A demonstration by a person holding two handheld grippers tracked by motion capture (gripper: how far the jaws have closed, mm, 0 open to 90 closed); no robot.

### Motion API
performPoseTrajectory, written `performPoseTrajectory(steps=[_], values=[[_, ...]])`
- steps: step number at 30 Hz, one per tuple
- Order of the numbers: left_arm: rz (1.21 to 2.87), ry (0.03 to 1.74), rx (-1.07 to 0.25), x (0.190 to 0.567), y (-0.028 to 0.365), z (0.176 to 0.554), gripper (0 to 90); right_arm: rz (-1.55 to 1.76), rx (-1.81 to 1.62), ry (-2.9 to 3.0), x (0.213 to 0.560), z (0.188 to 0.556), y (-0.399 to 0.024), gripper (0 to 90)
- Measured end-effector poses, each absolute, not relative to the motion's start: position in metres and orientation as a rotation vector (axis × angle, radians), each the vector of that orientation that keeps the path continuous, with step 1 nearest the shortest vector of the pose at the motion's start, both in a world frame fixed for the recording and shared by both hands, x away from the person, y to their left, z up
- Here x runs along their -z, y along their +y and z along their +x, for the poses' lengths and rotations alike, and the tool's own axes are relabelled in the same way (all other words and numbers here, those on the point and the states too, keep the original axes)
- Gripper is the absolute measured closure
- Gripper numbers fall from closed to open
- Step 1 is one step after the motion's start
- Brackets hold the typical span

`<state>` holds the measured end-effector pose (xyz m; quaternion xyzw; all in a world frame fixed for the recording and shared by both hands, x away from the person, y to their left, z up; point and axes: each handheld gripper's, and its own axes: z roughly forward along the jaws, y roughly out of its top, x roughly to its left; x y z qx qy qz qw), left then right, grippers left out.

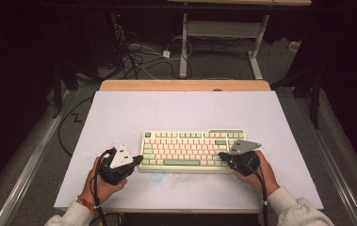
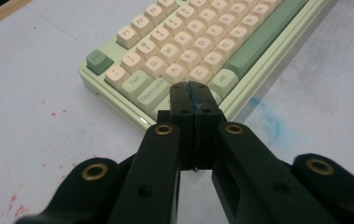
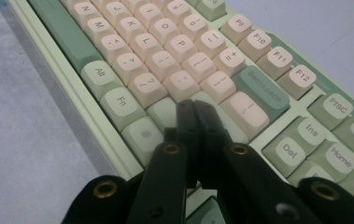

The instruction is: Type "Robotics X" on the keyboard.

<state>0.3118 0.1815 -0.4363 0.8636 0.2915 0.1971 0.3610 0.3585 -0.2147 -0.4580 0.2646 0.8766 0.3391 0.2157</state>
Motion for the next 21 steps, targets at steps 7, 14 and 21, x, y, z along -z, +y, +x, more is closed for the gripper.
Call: performPoseTrajectory(steps=[7,14,21], values=[[2.252,0.736,-0.475,0.430,0.166,0.327,87.5,0.731,-0.938,2.426,0.458,0.358,-0.214,90.0],[2.266,0.711,-0.479,0.427,0.149,0.340,87.6,0.734,-0.942,2.424,0.459,0.358,-0.215,90.0],[2.295,0.676,-0.460,0.429,0.132,0.349,87.6,0.731,-0.939,2.420,0.459,0.357,-0.215,90.0]])
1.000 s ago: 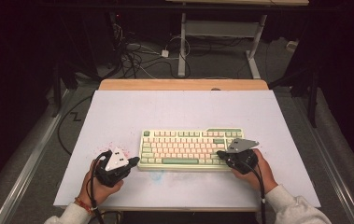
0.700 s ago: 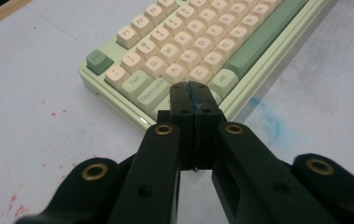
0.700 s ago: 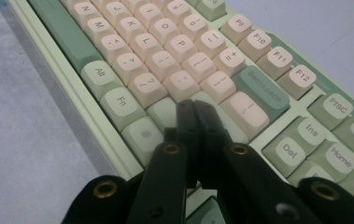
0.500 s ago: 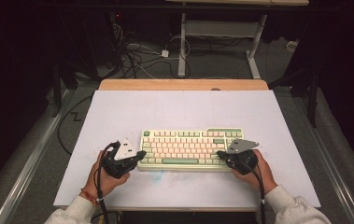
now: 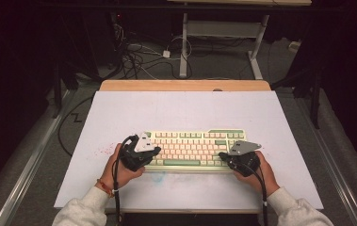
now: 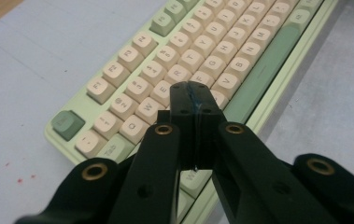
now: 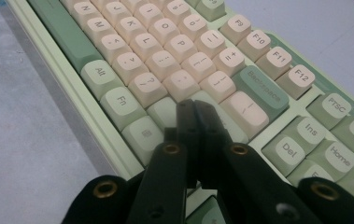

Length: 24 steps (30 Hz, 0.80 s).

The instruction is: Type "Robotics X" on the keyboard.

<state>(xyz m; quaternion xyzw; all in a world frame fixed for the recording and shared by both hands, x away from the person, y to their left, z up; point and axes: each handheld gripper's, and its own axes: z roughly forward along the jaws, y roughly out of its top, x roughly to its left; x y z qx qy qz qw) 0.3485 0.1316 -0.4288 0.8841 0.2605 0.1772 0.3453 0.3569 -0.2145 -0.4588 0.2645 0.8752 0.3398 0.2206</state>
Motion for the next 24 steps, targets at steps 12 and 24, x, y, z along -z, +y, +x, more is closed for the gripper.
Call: performPoseTrajectory(steps=[12,24], values=[[2.374,0.640,-0.406,0.441,0.112,0.359,87.5,0.724,-0.937,2.418,0.459,0.356,-0.215,90.0],[2.404,0.655,-0.417,0.448,0.108,0.362,87.4,0.724,-0.935,2.417,0.459,0.356,-0.215,90.0]])
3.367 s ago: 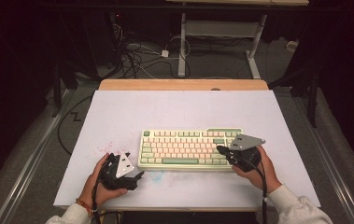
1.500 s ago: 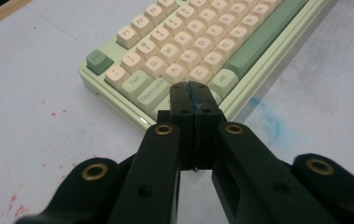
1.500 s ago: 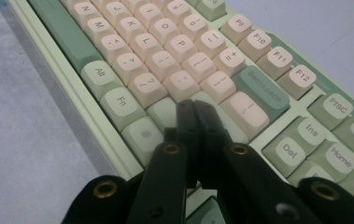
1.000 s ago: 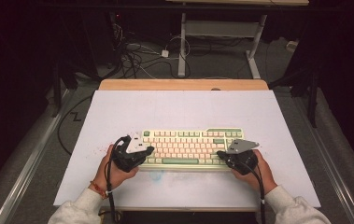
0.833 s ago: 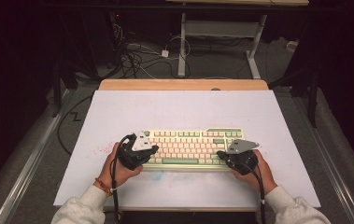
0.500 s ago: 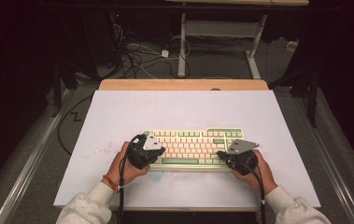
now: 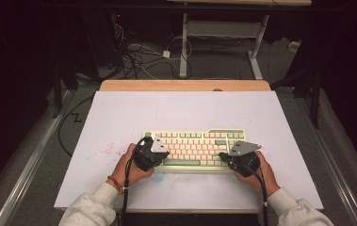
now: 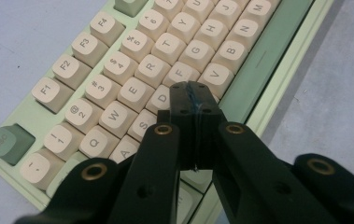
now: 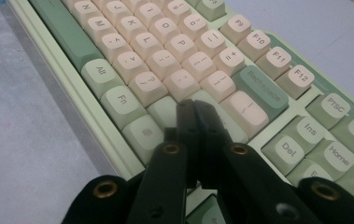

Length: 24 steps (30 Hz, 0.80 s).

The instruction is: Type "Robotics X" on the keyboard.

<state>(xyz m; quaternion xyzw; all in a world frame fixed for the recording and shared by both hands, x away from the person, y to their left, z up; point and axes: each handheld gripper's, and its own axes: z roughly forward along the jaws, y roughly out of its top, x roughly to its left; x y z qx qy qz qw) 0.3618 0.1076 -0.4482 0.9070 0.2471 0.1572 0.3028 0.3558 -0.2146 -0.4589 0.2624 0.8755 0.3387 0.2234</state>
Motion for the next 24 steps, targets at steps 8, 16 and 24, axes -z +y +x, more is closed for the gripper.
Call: performPoseTrajectory(steps=[8,16,24], values=[[2.407,0.653,-0.428,0.4471,0.1064,0.3631,87.1,0.724,-0.934,2.417,0.4589,0.3558,-0.2145,90.0],[2.447,0.642,-0.436,0.4533,0.1028,0.3642,87.5,0.724,-0.936,2.418,0.4589,0.3558,-0.2148,90.0],[2.427,0.640,-0.454,0.4444,0.1044,0.3613,87.1,0.721,-0.930,2.418,0.4586,0.3554,-0.2145,90.0]])
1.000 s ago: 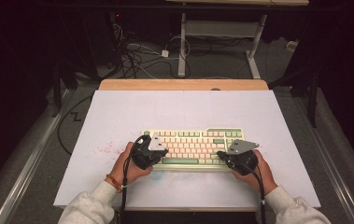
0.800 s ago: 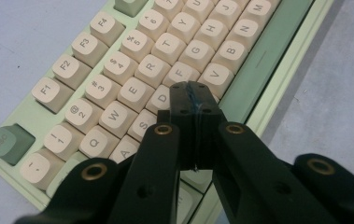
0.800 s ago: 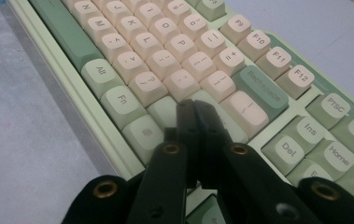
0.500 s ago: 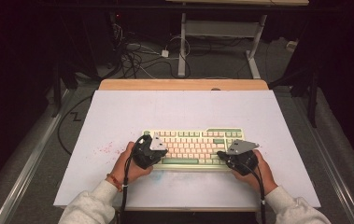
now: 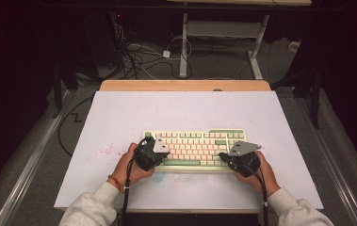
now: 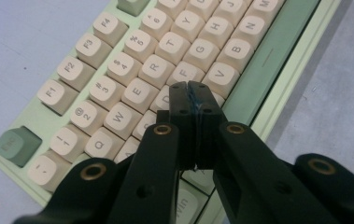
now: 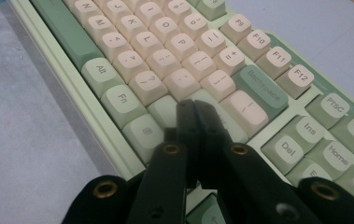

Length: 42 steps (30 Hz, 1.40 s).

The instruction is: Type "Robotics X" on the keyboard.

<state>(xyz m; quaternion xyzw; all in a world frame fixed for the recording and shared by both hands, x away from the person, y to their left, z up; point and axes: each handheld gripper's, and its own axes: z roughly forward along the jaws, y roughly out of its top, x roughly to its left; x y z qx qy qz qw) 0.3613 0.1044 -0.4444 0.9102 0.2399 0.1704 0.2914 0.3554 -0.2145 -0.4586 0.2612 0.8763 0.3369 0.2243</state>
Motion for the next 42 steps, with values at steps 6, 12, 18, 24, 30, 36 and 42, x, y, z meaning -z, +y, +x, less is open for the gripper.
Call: performPoseTrajectory(steps=[6,12,18,24,30,36,42], values=[[2.425,0.646,-0.462,0.444,0.106,0.362,86.9,0.718,-0.927,2.418,0.459,0.355,-0.214,90.0],[2.403,0.635,-0.485,0.442,0.107,0.360,82.8,0.714,-0.921,2.419,0.458,0.355,-0.214,90.0],[2.358,0.631,-0.532,0.438,0.113,0.358,73.4,0.718,-0.959,2.398,0.451,0.353,-0.216,87.5],[2.322,0.635,-0.584,0.437,0.117,0.355,58.8,0.709,-1.008,2.357,0.441,0.349,-0.218,82.3],[2.279,0.638,-0.650,0.437,0.119,0.350,44.6,0.726,-1.038,2.305,0.435,0.347,-0.220,69.4],[2.254,0.644,-0.668,0.438,0.120,0.348,27.3,0.734,-1.066,2.267,0.433,0.347,-0.222,48.1],[2.217,0.635,-0.689,0.437,0.122,0.345,19.6,0.768,-1.069,2.205,0.432,0.345,-0.222,29.7]])
